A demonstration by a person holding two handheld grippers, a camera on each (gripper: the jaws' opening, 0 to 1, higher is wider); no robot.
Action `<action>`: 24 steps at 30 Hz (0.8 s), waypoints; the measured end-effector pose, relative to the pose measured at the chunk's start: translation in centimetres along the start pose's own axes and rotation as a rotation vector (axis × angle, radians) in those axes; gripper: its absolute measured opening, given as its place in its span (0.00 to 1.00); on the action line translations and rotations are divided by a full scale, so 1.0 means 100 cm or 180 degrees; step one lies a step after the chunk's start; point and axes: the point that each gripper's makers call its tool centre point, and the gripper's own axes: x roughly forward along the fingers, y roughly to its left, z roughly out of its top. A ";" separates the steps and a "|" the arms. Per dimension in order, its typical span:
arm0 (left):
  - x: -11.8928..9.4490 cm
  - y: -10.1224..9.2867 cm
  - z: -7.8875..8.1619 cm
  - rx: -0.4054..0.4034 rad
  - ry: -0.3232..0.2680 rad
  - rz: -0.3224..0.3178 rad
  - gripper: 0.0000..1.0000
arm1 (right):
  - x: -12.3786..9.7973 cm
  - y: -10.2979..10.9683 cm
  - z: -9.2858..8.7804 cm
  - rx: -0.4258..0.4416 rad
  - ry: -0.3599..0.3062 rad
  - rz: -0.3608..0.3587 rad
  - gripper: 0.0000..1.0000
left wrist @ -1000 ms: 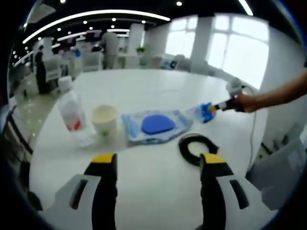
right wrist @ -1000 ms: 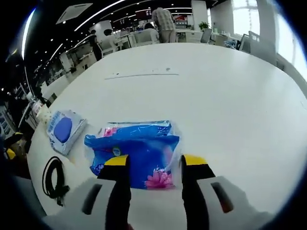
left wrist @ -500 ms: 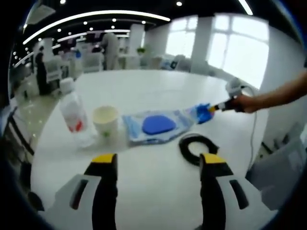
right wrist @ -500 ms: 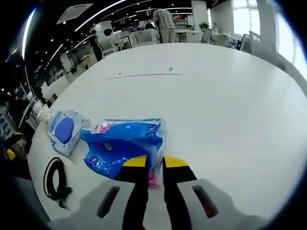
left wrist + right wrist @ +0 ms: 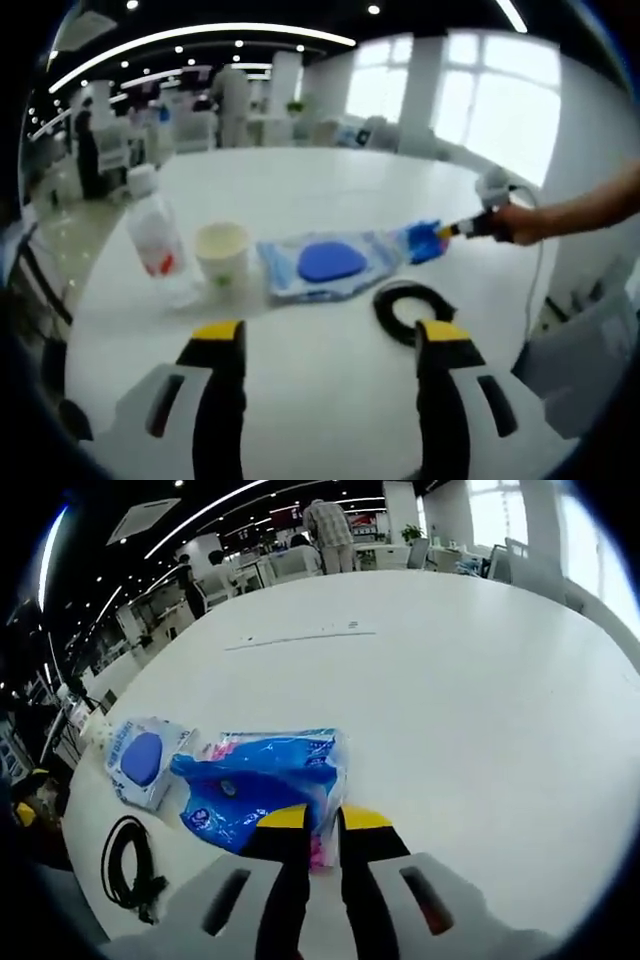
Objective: Arrange the tabletop items into an orderly group along one side of the table until the central work area is clear of visible clutter.
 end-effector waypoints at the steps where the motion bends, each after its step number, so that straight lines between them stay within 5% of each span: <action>1: 0.000 0.000 0.000 -0.0002 -0.0001 -0.0002 0.65 | 0.000 0.001 -0.001 -0.0018 0.0008 0.0001 0.09; 24: 0.001 0.001 0.001 -0.0001 -0.0008 0.0003 0.65 | -0.004 -0.002 -0.002 0.0095 -0.0016 -0.0055 0.15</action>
